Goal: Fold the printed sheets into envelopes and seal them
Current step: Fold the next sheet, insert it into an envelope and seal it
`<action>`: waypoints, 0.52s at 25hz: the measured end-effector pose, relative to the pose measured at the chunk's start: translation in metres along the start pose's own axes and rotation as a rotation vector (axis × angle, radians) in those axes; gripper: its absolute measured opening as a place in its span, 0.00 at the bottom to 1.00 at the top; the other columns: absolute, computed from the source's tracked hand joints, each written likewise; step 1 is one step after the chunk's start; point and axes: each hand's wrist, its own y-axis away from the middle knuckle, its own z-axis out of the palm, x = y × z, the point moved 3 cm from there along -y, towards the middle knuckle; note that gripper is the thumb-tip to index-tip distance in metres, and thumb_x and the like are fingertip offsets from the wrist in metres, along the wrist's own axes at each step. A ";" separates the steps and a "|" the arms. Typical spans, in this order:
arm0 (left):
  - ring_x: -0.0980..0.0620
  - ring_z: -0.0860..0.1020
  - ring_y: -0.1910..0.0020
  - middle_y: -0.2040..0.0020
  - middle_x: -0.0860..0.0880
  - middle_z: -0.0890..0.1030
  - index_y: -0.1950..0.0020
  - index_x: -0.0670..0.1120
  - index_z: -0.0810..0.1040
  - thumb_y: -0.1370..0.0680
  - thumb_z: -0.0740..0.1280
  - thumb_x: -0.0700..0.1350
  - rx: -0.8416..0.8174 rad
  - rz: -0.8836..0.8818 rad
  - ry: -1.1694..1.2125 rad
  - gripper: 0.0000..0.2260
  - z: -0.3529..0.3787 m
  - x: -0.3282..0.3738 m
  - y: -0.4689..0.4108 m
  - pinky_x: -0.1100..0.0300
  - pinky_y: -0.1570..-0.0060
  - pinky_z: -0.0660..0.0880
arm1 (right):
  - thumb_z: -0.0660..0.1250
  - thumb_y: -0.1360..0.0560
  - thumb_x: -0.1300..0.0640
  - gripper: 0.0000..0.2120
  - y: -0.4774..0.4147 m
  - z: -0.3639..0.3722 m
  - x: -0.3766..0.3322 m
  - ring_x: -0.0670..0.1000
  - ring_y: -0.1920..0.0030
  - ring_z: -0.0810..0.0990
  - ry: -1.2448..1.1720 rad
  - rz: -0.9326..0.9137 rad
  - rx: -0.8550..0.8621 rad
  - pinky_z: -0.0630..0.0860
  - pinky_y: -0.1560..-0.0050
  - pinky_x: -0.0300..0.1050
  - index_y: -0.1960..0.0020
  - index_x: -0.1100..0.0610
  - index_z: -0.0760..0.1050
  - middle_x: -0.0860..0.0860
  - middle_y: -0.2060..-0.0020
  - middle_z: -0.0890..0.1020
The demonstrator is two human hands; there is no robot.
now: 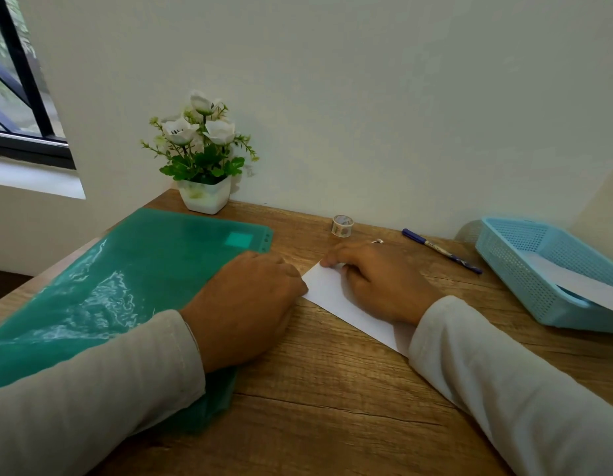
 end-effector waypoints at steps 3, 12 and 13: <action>0.55 0.68 0.28 0.27 0.55 0.71 0.24 0.56 0.67 0.16 0.54 0.53 -0.011 -0.012 0.019 0.19 0.005 0.000 -0.004 0.54 0.25 0.62 | 0.59 0.19 0.63 0.20 -0.002 0.005 0.006 0.45 0.31 0.74 0.004 0.029 0.009 0.69 0.31 0.43 0.33 0.47 0.79 0.42 0.32 0.79; 0.55 0.70 0.30 0.30 0.56 0.75 0.29 0.57 0.72 0.16 0.55 0.53 -0.012 -0.028 -0.008 0.17 -0.002 -0.002 -0.010 0.51 0.25 0.61 | 0.58 0.18 0.62 0.21 0.004 0.005 0.004 0.46 0.29 0.72 0.010 0.026 0.002 0.65 0.33 0.39 0.30 0.48 0.77 0.43 0.30 0.77; 0.56 0.70 0.31 0.31 0.57 0.75 0.30 0.58 0.73 0.16 0.56 0.54 -0.012 -0.032 0.004 0.16 -0.005 -0.002 -0.007 0.52 0.25 0.61 | 0.58 0.18 0.62 0.20 0.005 0.003 0.001 0.47 0.30 0.72 0.038 0.009 0.009 0.67 0.33 0.41 0.30 0.48 0.77 0.44 0.31 0.77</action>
